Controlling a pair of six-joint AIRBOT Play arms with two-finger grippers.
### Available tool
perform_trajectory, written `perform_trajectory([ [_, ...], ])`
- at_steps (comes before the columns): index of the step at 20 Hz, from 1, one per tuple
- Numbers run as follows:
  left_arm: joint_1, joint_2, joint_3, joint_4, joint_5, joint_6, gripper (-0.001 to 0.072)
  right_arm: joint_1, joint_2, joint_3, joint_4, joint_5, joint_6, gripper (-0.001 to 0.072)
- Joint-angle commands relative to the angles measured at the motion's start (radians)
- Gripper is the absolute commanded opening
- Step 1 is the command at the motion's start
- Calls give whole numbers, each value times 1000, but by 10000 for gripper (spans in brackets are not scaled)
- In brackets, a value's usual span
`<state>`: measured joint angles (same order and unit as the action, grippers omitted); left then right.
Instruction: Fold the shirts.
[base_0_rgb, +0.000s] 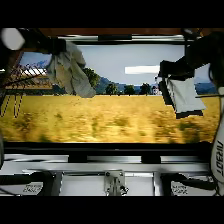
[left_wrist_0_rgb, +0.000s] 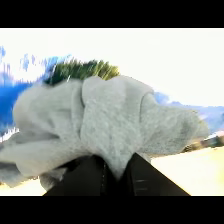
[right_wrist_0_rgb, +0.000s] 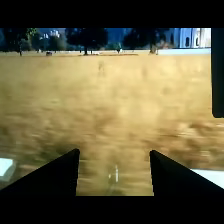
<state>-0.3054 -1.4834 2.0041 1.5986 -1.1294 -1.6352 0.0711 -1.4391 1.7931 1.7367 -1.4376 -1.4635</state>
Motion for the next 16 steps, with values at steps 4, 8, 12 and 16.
perform_trajectory([
  [4, -269, 296, -48, -3, -217, -2, 39, 1, 341, 1, -45, 0, 16, 547],
  [8, -488, 271, -272, -3, -163, -86, 39, 1, 438, 1, -78, -109, 23, 547],
  [12, -645, 184, -509, -10, -6, -232, 719, 0, 438, 0, -177, -249, 21, 548],
  [16, -567, 195, -496, 36, -162, -209, 720, 1, 430, -2, -184, -336, 17, 673],
])
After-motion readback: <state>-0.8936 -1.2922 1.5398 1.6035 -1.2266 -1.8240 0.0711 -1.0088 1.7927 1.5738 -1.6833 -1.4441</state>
